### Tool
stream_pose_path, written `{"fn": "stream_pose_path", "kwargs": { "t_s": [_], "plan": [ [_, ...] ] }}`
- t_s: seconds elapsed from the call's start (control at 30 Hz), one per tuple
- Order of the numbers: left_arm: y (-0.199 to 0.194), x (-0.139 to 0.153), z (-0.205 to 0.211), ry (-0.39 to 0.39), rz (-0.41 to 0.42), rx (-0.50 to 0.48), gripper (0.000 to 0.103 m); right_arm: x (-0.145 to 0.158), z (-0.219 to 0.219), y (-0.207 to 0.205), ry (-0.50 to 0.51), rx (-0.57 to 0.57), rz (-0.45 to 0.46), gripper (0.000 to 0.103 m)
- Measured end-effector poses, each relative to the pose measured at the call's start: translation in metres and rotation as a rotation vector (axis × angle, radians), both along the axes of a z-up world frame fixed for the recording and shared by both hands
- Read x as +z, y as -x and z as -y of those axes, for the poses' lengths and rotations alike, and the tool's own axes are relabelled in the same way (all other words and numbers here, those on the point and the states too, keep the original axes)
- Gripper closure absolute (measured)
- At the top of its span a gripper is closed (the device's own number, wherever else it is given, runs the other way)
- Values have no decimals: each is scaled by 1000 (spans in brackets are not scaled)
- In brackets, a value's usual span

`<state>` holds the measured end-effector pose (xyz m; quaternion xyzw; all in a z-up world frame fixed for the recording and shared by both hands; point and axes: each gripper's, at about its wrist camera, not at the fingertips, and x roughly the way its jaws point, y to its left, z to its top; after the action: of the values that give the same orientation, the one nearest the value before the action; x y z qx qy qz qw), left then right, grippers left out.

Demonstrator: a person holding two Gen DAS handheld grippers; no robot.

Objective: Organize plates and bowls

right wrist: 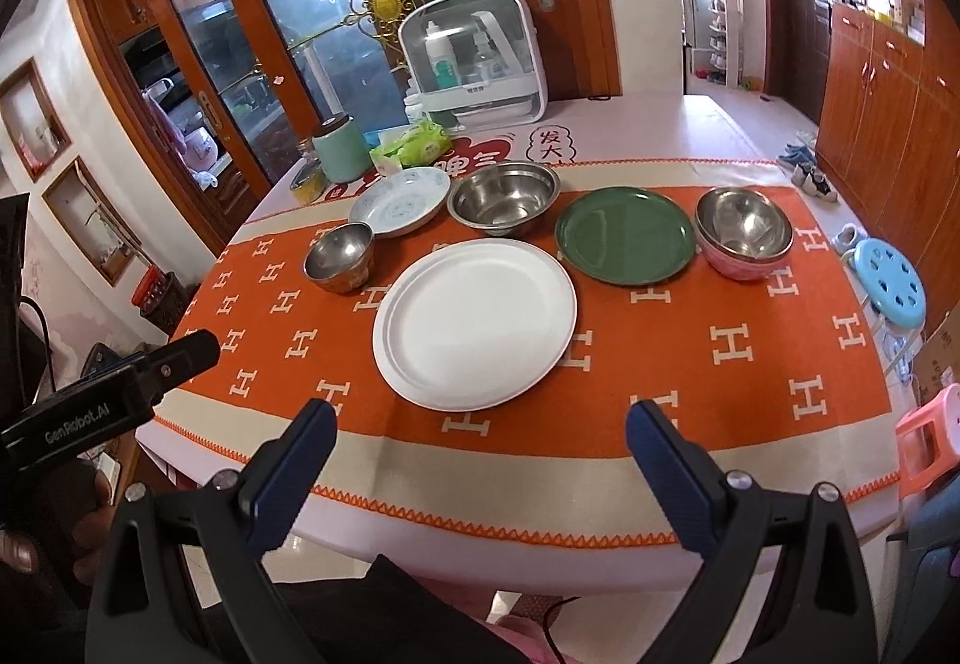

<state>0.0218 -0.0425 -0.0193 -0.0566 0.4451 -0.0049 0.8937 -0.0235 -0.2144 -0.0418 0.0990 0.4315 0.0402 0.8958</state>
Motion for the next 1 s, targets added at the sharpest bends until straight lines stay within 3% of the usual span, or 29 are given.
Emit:
{"fn": "stream_pose_path", "kwargs": {
  "t_s": [0.27, 0.6, 0.73, 0.9, 1.0],
  "plan": [
    [-36, -8, 1, -27, -50, -17, 1, -8, 14, -23, -37, -22, -36, 5],
    [-95, -34, -1, -22, -136, -42, 1, -33, 29, -80, -79, -60, -140, 5],
    [-119, -49, 0, -54, -175, -60, 1, -49, 33, -101, -119, -61, -196, 5],
    [-149, -71, -7, -16, -244, -73, 1, -68, 35, -124, -145, -72, -256, 5],
    [-167, -88, -7, -31, -287, -87, 1, -84, 39, -137, -177, -87, -299, 5]
  ]
}}
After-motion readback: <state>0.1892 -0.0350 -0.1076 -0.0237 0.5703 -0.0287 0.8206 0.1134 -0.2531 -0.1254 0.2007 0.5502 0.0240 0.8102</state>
